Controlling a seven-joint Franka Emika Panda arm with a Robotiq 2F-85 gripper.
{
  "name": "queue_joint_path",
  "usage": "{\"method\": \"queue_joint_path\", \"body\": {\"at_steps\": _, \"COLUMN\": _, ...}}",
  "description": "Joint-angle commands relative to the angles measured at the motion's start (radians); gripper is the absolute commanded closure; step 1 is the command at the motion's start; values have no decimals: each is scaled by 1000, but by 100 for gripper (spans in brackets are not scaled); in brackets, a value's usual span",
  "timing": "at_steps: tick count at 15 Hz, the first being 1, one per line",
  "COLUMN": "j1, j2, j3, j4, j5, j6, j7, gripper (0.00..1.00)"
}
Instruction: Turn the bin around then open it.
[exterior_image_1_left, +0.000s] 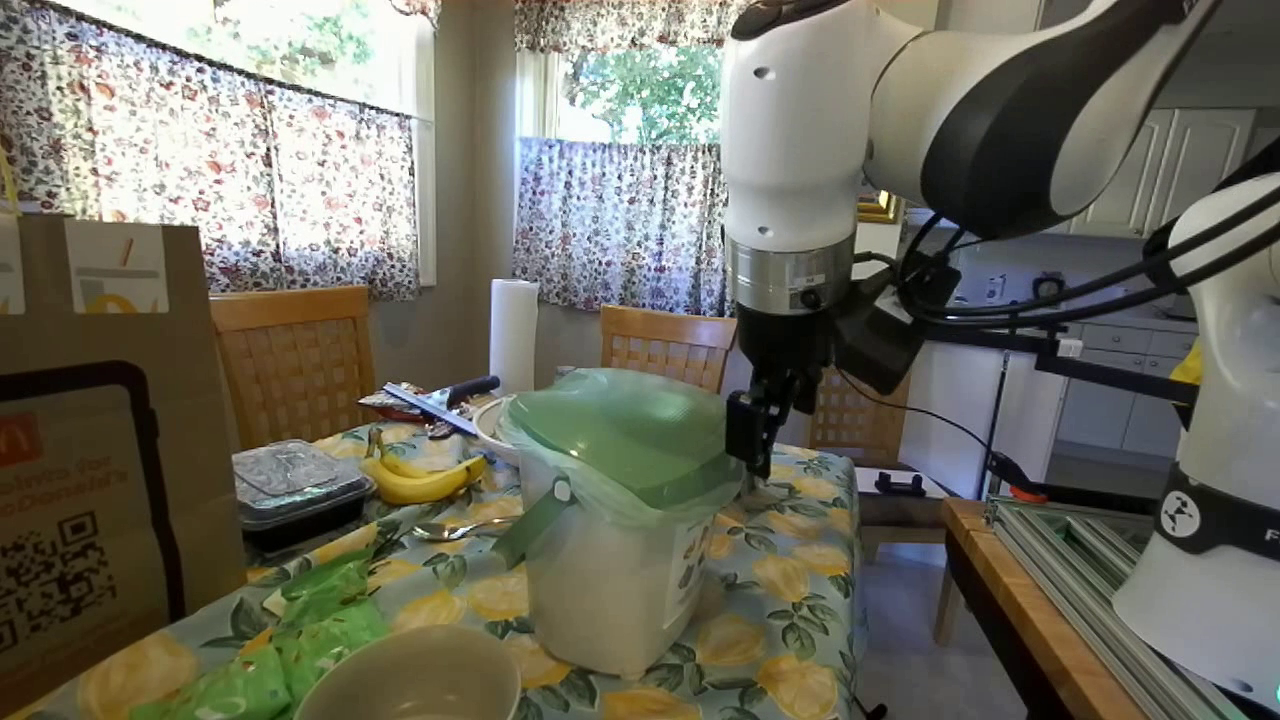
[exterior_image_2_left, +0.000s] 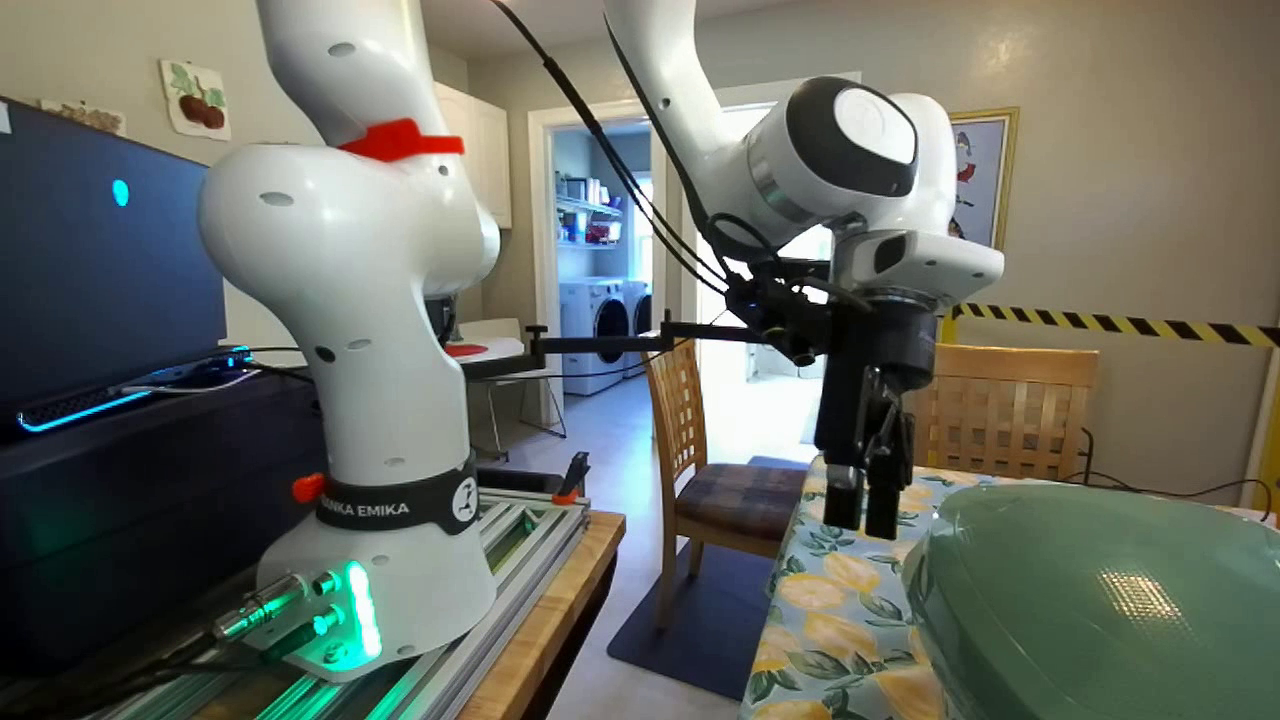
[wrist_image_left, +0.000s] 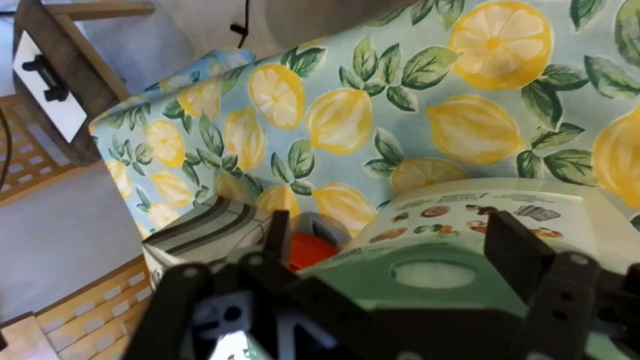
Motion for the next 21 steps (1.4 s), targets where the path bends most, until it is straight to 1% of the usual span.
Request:
{"method": "queue_joint_path", "body": {"at_steps": 1, "j1": 24, "j2": 38, "j3": 4, "j4": 2, "j5": -109, "j6": -7, "j7": 65, "gripper": 0}}
{"method": "queue_joint_path", "body": {"at_steps": 3, "j1": 41, "j2": 49, "j3": -1, "j4": 0, "j5": -96, "j6": -17, "j7": 12, "gripper": 0}}
{"method": "queue_joint_path", "body": {"at_steps": 4, "j1": 48, "j2": 48, "j3": -5, "j4": -7, "j5": -72, "j6": -8, "j7": -44, "gripper": 0}}
{"method": "queue_joint_path", "body": {"at_steps": 5, "j1": 46, "j2": 39, "j3": -10, "j4": -1, "j5": -78, "j6": -9, "j7": 14, "gripper": 0}}
{"method": "queue_joint_path", "body": {"at_steps": 9, "j1": 51, "j2": 43, "j3": -12, "j4": 0, "j5": -77, "j6": -9, "j7": 15, "gripper": 0}}
{"method": "queue_joint_path", "body": {"at_steps": 11, "j1": 67, "j2": 44, "j3": 9, "j4": -5, "j5": -165, "j6": -51, "j7": 43, "gripper": 0}}
{"method": "queue_joint_path", "body": {"at_steps": 12, "j1": 78, "j2": 47, "j3": 22, "j4": -5, "j5": -232, "j6": -91, "j7": 62, "gripper": 0}}
{"method": "queue_joint_path", "body": {"at_steps": 15, "j1": 109, "j2": 59, "j3": 38, "j4": -17, "j5": -370, "j6": -144, "j7": 74, "gripper": 0}}
{"method": "queue_joint_path", "body": {"at_steps": 17, "j1": 127, "j2": 66, "j3": 43, "j4": -35, "j5": -461, "j6": -139, "j7": 52, "gripper": 0}}
{"method": "queue_joint_path", "body": {"at_steps": 21, "j1": 151, "j2": 82, "j3": 46, "j4": -59, "j5": -672, "j6": -114, "j7": 52, "gripper": 0}}
